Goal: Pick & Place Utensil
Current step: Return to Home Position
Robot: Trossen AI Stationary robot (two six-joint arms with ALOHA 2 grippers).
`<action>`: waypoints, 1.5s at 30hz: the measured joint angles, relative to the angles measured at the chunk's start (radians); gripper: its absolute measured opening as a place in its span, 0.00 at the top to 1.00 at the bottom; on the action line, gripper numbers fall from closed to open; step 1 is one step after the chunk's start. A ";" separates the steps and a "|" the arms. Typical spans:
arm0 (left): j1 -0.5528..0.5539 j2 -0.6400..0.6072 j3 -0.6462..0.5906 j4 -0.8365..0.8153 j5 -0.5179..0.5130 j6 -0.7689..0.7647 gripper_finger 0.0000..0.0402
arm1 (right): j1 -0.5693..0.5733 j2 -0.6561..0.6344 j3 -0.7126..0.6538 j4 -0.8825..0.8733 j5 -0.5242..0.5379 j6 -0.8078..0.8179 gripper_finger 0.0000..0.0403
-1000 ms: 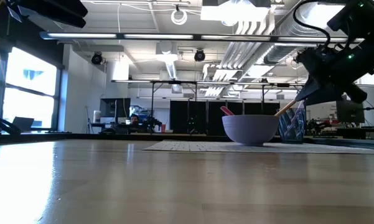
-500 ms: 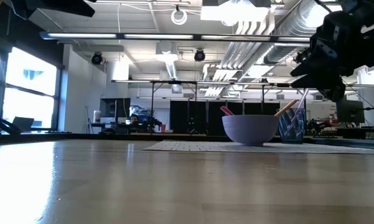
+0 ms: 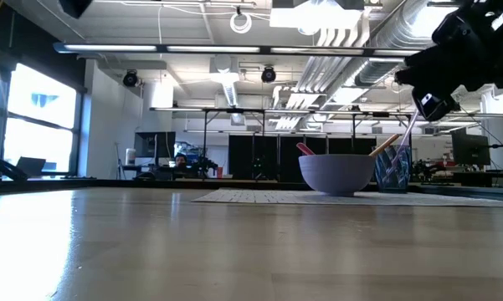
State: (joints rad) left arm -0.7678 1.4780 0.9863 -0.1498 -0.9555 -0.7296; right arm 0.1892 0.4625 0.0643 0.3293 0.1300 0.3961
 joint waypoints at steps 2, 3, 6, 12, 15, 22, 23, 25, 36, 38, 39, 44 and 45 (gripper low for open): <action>0.025 0.000 0.000 0.040 0.039 0.051 0.63 | -0.014 0.000 0.000 -0.011 -0.040 -0.019 0.81; 0.038 0.000 0.000 0.058 0.049 0.070 0.63 | -0.026 0.000 0.000 -0.015 -0.064 -0.025 0.85; 0.071 0.009 0.001 0.089 0.055 0.110 0.63 | -0.068 0.000 0.000 -0.015 -0.123 -0.036 0.96; 0.145 0.052 0.001 0.104 0.124 0.159 0.63 | -0.164 0.000 0.000 -0.013 -0.213 -0.091 0.97; 0.195 0.080 0.000 0.111 0.188 0.170 0.63 | -0.195 -0.010 0.000 -0.011 -0.260 -0.125 0.99; 0.242 0.085 -0.029 0.150 0.209 0.209 0.63 | -0.218 -0.072 0.000 -0.036 -0.262 -0.200 0.99; 0.246 0.083 -0.045 0.168 0.209 0.211 0.63 | -0.223 -0.084 0.000 -0.050 -0.268 -0.207 1.00; 0.260 0.064 -0.084 0.189 0.209 0.211 0.63 | -0.231 -0.106 0.000 -0.073 -0.292 -0.219 0.99; 0.365 -0.114 -0.299 0.352 0.225 0.243 0.63 | -0.290 -0.185 0.000 -0.116 -0.350 -0.292 1.00; 0.362 -0.163 -0.346 0.392 0.226 0.240 0.63 | -0.301 -0.201 0.000 -0.134 -0.352 -0.298 1.00; 0.362 -0.197 -0.371 0.397 0.223 0.244 0.63 | -0.306 -0.204 0.000 -0.139 -0.353 -0.303 1.00; 0.362 -0.391 -0.494 0.382 0.179 0.256 0.63 | -0.333 -0.241 -0.044 -0.077 -0.377 -0.297 1.00; 0.362 -0.429 -0.518 0.383 0.187 0.269 0.63 | -0.335 -0.250 -0.053 -0.089 -0.376 -0.295 1.00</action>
State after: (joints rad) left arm -0.4057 1.0491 0.4681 0.2329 -0.7682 -0.4608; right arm -0.1455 0.2130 0.0114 0.2408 -0.2458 0.1015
